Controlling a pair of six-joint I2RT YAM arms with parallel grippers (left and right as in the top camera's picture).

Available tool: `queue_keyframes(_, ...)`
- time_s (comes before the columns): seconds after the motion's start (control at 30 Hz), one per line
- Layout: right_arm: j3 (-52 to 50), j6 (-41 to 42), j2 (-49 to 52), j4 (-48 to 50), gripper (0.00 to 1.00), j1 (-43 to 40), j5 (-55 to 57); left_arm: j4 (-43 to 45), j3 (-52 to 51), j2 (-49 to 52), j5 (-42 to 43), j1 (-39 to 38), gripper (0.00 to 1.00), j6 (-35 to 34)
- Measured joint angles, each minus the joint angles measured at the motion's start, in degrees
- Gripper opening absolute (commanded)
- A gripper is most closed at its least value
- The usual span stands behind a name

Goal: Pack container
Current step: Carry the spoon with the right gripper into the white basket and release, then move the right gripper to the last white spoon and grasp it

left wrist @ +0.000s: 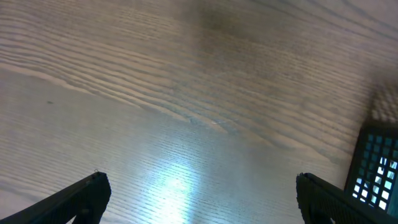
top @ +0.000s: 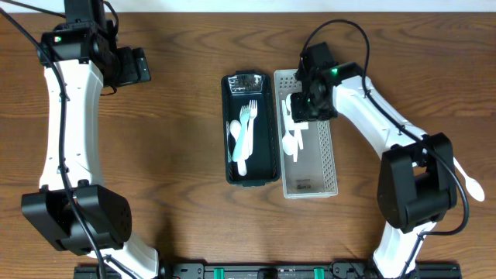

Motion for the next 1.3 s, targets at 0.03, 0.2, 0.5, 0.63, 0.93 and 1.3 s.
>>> queue_keyframes(0.03,1.53,0.35,-0.24,-1.31,0.45,-0.39,0.98,-0.02,0.0,0.0,0.0,0.0,0.98,0.0)
queue_keyframes(0.2,10.73,6.49,-5.86,-8.15,0.46,-6.78,9.68,-0.24,0.0,0.0,-0.02,0.0,0.98,0.0)
queue_keyframes(0.5,16.87,30.16,-18.4,-25.11,0.73,-37.05,17.0,-0.28,0.0,0.0,0.0,0.0,0.98,0.0)
queue_keyframes(0.63,15.32,36.39,-17.22,-25.33,0.78,-46.82,15.08,-0.28,0.0,0.0,0.0,0.0,0.98,0.0)
queue_keyframes(0.93,4.28,44.61,-12.83,-15.1,0.84,-56.7,12.15,-0.26,0.0,0.0,0.0,0.0,0.98,0.0)
queue_keyframes(1.3,-4.55,45.59,-3.5,-4.9,0.95,-58.62,11.76,-0.26,0.0,0.0,0.0,0.0,0.98,0.0)
